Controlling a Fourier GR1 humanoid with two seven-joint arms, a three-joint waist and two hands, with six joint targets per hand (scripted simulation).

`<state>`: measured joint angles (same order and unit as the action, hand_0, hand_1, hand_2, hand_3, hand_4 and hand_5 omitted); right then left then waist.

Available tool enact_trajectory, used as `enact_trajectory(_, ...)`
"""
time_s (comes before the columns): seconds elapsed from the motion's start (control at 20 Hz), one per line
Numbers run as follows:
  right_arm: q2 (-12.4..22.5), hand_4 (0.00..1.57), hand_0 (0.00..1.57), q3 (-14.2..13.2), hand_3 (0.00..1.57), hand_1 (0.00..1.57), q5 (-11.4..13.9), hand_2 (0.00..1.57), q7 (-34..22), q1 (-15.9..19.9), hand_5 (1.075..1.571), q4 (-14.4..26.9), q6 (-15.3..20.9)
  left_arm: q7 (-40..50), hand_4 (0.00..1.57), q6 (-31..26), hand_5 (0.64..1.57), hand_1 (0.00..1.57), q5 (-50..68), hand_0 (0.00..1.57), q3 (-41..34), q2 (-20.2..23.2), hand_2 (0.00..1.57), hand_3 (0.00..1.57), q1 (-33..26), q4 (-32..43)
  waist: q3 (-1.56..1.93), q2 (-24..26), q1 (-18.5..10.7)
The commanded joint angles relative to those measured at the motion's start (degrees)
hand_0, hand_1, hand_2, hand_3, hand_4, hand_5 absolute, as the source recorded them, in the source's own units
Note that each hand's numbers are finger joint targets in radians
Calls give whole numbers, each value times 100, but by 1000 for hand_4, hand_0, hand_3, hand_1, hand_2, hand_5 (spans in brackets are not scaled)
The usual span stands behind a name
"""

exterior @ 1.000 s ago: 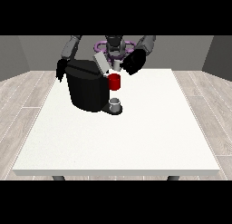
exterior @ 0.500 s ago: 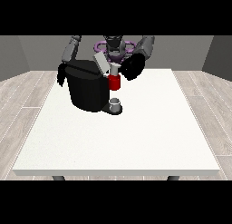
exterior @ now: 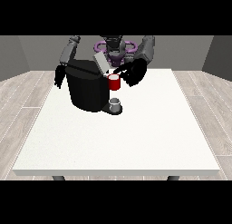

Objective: Insert the coffee pod into the coffee machine and close the lid

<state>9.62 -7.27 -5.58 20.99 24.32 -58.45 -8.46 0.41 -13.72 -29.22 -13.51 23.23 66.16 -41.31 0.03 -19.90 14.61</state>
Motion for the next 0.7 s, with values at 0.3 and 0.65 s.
enact_trajectory(0.3, 218, 284, 0, -196, 0, 0, -72, 0, 270, 290, 1571, 512, -236, 373, 608, 283, 1571, 1431, -118, 1431, 83, -144, 1457, 1362, 330, 19, 2, -103, 35)
enact_trajectory(0.65, -54, 347, 0, -62, 0, 0, -5, 0, 224, 282, 1571, 417, -39, -19, 554, 570, 1571, 1374, -183, 1374, 102, -170, 1384, 1258, 147, 157, -2, -192, 82)
